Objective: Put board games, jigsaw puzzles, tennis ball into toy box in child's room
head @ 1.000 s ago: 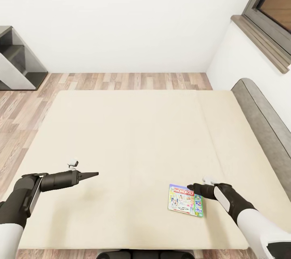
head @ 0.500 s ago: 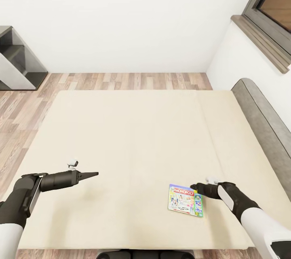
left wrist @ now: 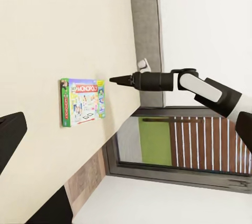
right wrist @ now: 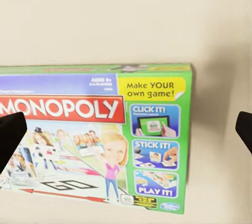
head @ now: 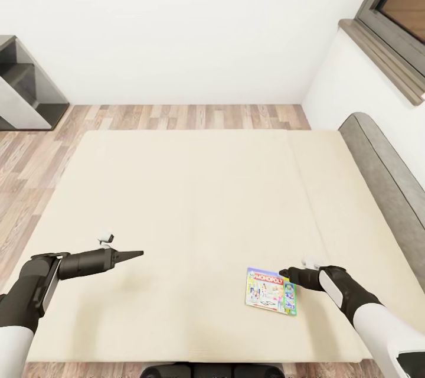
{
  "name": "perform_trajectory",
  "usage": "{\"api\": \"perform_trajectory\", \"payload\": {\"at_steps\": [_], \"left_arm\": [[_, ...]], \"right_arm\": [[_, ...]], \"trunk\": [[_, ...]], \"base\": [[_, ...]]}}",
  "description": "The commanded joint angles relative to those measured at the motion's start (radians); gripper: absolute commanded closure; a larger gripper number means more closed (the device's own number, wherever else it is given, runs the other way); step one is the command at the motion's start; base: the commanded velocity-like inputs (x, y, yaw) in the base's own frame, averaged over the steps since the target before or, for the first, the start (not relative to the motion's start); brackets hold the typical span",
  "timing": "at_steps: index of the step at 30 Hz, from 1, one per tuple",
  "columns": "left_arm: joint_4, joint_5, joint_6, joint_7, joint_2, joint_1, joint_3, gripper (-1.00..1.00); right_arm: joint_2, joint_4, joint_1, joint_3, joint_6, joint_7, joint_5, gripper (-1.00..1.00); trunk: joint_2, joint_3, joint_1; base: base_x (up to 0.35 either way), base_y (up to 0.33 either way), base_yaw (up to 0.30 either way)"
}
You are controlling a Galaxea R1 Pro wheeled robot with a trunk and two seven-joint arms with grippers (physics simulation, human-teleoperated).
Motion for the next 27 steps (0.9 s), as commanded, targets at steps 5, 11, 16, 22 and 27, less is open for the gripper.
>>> {"api": "perform_trajectory", "payload": {"at_steps": [5,11,16,22,27], "left_arm": [[-0.001,-0.001,0.010,-0.007,0.001,-0.001,0.003,-1.00],[-0.006,0.002,0.009,-0.007,0.003,0.000,0.004,-1.00],[-0.020,0.004,0.009,-0.007,0.006,0.002,0.005,-1.00],[-0.034,0.011,0.010,-0.007,0.007,0.004,0.005,-1.00],[-0.041,0.023,0.011,-0.007,0.008,0.005,0.005,-1.00]], "right_arm": [[-0.001,-0.001,0.000,0.005,0.003,0.007,-0.001,-1.00],[0.000,-0.001,0.000,0.005,0.000,0.019,-0.001,-1.00],[0.000,-0.001,0.000,0.005,-0.002,0.031,-0.001,-1.00],[0.001,-0.001,0.000,0.005,-0.002,0.047,-0.001,-1.00],[0.001,-0.001,-0.001,0.005,-0.002,0.055,-0.001,-1.00]], "trunk": [[-0.002,-0.009,0.000],[-0.002,-0.018,0.000],[-0.002,-0.026,0.000],[-0.002,-0.036,0.000],[-0.002,-0.044,0.000]], "base": [[0.000,0.000,0.000],[0.000,0.000,0.000],[0.000,0.000,0.000],[0.000,0.000,0.000],[0.000,0.000,0.000]]}}
